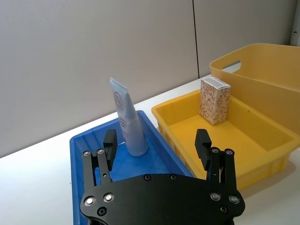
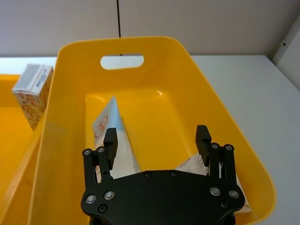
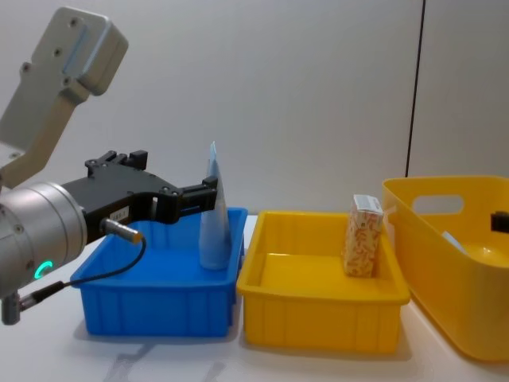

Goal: Bimanual collaborative sorting of washing and personal care products

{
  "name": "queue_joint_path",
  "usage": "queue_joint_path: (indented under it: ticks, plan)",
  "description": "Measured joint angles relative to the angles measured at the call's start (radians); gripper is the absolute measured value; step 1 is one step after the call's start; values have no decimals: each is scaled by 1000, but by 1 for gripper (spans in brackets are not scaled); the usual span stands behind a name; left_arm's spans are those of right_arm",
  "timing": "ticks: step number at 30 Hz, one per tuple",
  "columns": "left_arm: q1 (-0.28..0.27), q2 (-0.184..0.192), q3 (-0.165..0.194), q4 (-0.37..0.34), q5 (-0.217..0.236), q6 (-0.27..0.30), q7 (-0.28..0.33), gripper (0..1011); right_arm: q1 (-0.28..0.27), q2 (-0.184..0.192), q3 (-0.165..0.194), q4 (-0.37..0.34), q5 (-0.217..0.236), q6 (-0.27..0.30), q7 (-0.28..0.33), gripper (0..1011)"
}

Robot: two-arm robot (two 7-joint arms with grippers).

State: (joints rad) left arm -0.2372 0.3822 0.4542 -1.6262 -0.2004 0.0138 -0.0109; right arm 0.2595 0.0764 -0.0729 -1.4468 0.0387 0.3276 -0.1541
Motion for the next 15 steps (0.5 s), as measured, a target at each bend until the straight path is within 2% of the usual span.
queue_joint_path:
  ticks: [15]
  plan:
    - [0, 0, 0, 0, 0, 0, 0, 1001, -18, -16, 39, -64, 59, -130, 61, 1004]
